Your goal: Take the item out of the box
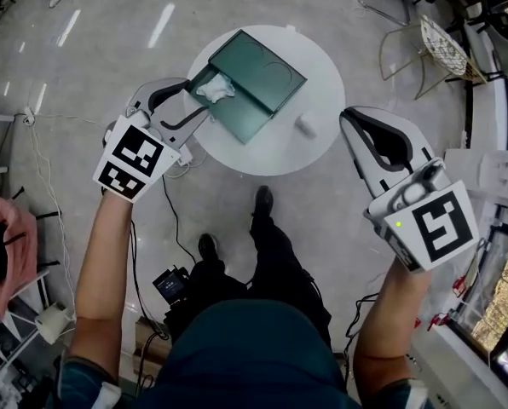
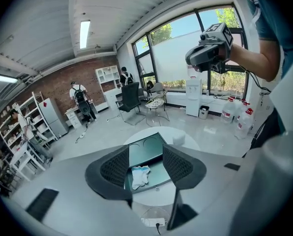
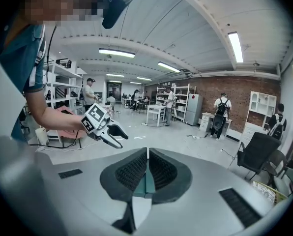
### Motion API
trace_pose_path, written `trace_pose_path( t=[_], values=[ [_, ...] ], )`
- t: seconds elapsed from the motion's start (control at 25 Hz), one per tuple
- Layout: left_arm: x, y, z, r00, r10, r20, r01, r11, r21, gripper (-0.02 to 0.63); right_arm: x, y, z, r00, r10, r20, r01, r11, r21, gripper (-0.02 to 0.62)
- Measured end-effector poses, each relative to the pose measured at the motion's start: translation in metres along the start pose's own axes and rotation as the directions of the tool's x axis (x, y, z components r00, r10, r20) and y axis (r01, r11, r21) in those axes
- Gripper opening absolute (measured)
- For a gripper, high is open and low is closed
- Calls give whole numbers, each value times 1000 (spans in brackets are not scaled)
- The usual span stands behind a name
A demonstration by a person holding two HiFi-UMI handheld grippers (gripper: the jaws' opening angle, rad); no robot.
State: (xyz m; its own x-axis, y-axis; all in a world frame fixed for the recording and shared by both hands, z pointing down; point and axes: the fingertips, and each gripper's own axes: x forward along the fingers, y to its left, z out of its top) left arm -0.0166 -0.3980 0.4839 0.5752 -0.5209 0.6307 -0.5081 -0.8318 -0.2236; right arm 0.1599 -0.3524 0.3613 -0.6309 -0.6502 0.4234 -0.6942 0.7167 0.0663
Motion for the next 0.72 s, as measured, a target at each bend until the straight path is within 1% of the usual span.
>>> trace_pose_path(
  t=[0.12, 0.4, 0.52, 0.72],
  values=[
    [15, -2, -17, 999, -13, -33, 12, 1000, -12, 240, 8, 0, -12, 1000, 13, -16, -13, 1000, 5, 40],
    [48, 5, -52, 996, -22, -86, 20, 999, -27, 299, 31, -3, -30, 999, 29, -34, -29, 1000, 4, 40],
    [61, 9, -68, 994, -27, -107, 23, 999, -36, 310, 42, -3, -37, 998, 45, -38, -45, 999, 10, 40],
    [80, 15, -97, 989, -40, -146, 33, 998, -49, 314, 57, -7, -51, 997, 38, -69, -37, 999, 13, 40]
  ],
)
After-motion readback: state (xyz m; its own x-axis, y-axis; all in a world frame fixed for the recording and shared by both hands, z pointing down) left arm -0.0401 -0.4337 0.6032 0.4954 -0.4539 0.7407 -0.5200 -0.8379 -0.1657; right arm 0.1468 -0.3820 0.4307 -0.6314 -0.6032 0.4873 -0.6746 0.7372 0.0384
